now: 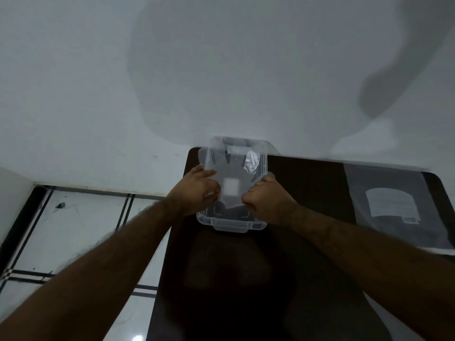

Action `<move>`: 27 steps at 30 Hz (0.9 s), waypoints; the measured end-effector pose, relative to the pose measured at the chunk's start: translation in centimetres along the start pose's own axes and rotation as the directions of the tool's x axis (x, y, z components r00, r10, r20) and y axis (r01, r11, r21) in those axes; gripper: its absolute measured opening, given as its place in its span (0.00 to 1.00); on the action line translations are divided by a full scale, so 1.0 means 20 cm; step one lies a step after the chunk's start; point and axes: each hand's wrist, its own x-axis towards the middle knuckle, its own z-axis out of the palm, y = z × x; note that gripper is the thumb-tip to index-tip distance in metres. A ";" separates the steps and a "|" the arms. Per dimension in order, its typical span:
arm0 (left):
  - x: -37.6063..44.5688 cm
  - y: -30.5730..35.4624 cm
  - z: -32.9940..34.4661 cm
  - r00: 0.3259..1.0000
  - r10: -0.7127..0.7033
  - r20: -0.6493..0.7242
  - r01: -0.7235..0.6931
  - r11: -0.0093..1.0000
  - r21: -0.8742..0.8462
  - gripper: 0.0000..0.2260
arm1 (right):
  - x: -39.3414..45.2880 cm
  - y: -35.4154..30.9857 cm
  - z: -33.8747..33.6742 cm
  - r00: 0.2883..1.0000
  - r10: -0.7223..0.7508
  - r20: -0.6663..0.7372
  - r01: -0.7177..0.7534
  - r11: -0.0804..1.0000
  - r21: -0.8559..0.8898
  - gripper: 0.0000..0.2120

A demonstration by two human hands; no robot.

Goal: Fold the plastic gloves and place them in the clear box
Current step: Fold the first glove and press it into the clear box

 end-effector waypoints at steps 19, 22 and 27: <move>0.09 0.06 -0.04 0.868 0.023 0.496 -0.184 0.942 0.279 0.30 | 0.30 0.05 -0.07 0.877 -0.089 0.473 0.132 0.990 -0.059 0.17; 0.08 0.03 -0.02 0.887 0.048 0.459 -0.220 0.918 0.330 0.38 | 0.31 0.04 -0.07 0.822 -0.113 0.558 0.162 0.986 -0.038 0.18; 0.13 0.05 -0.06 0.947 0.030 0.319 -0.158 0.910 0.384 0.38 | 0.33 0.05 -0.01 0.895 -0.095 0.437 0.144 0.986 -0.082 0.15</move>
